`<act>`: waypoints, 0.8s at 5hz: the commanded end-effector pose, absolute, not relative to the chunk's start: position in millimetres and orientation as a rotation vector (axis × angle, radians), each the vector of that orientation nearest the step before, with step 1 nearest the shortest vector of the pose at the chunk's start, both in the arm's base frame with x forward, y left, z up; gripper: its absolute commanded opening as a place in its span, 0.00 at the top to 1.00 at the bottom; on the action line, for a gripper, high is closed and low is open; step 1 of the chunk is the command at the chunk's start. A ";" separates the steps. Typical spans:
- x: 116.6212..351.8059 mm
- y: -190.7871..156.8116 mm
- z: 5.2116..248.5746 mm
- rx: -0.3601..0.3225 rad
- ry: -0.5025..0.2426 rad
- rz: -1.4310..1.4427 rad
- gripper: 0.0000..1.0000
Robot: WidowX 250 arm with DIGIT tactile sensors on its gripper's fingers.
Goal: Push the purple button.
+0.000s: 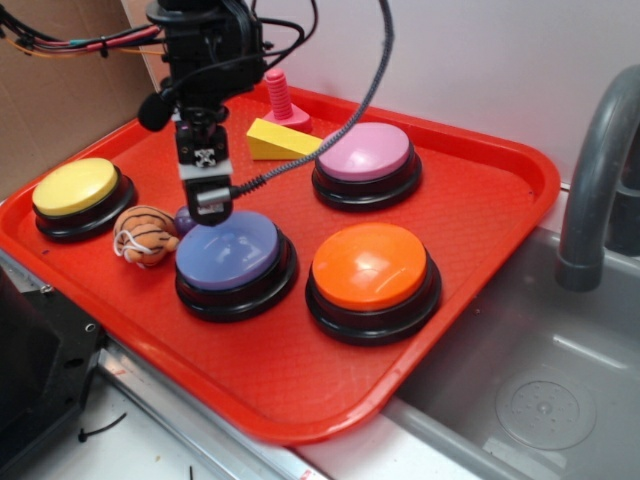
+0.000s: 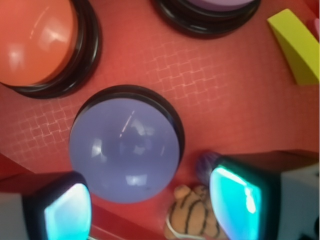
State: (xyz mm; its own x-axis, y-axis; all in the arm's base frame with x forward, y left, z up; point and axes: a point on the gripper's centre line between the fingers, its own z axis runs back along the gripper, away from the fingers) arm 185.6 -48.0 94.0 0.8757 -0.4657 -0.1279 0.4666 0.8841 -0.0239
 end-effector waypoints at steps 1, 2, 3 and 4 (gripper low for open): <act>187.4 -51.0 126.6 0.032 0.054 -0.487 0.00; 187.5 -47.6 132.0 0.048 0.065 -0.486 0.00; 187.8 -46.2 137.7 0.053 0.055 -0.479 0.00; 185.8 -45.4 148.2 0.082 0.044 -0.461 0.00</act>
State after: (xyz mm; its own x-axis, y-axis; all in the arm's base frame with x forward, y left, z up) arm 179.5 -39.4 135.7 0.8953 -0.4292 -0.1194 0.4380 0.8970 0.0595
